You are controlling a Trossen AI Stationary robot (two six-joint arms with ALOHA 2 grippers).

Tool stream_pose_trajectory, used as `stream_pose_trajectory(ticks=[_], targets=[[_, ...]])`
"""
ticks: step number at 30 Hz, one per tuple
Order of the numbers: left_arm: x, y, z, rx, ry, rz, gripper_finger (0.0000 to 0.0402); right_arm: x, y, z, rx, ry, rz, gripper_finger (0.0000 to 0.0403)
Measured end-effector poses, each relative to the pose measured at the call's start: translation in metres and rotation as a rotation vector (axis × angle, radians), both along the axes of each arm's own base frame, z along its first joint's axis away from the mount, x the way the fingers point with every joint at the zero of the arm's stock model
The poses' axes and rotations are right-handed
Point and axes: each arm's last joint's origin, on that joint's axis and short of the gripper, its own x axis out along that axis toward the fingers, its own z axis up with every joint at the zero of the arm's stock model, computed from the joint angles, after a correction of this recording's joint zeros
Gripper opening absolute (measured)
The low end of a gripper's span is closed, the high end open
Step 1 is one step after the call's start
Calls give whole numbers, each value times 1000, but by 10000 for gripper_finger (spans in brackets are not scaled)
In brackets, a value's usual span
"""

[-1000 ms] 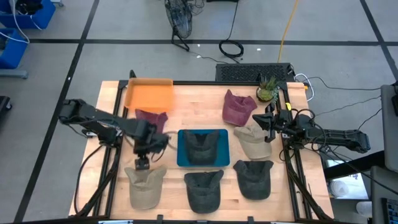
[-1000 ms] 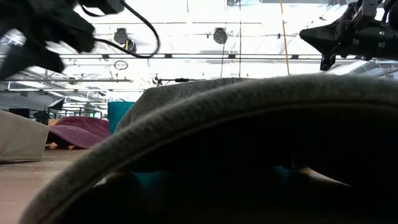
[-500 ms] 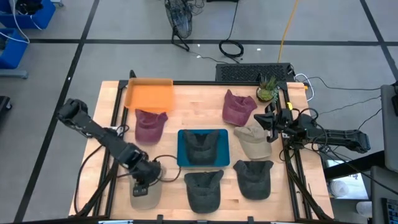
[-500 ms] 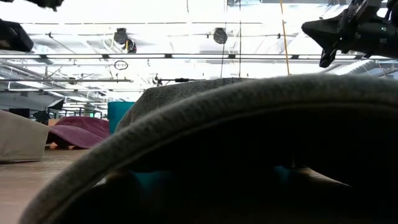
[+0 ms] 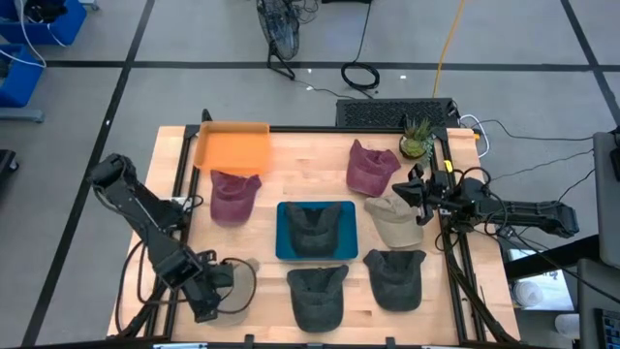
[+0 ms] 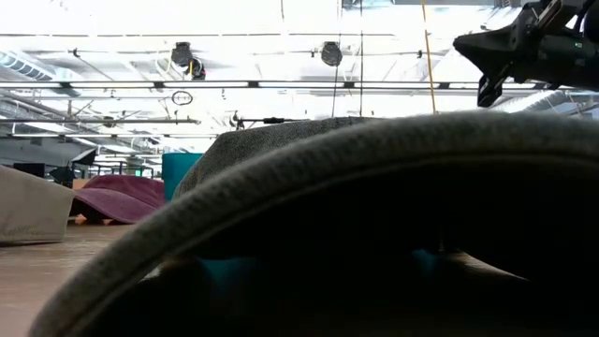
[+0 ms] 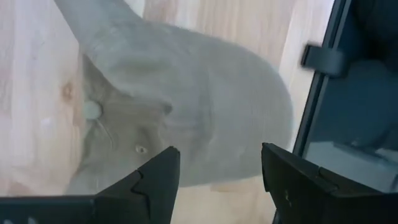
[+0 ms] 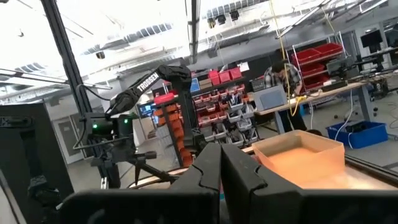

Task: Pick & Place hat
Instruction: Put the left brown cap into the orange bin

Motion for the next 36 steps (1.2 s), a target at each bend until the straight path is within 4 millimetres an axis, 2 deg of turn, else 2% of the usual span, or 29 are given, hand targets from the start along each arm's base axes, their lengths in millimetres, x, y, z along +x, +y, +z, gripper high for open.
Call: stream_pose_trajectory(ticks=[11,23,26,36], targets=[[7,-7,-25,172,-16,-40,225,1,0,-1,3,16,-1,0],[3,-4,-29,183,81,-19,222,4,4,-3,-9,33,39,0],[4,-3,-29,200,59,3,203,3,5,-2,-10,26,41,0],[5,-4,-29,179,62,36,98,4,5,-2,-7,27,41,0]])
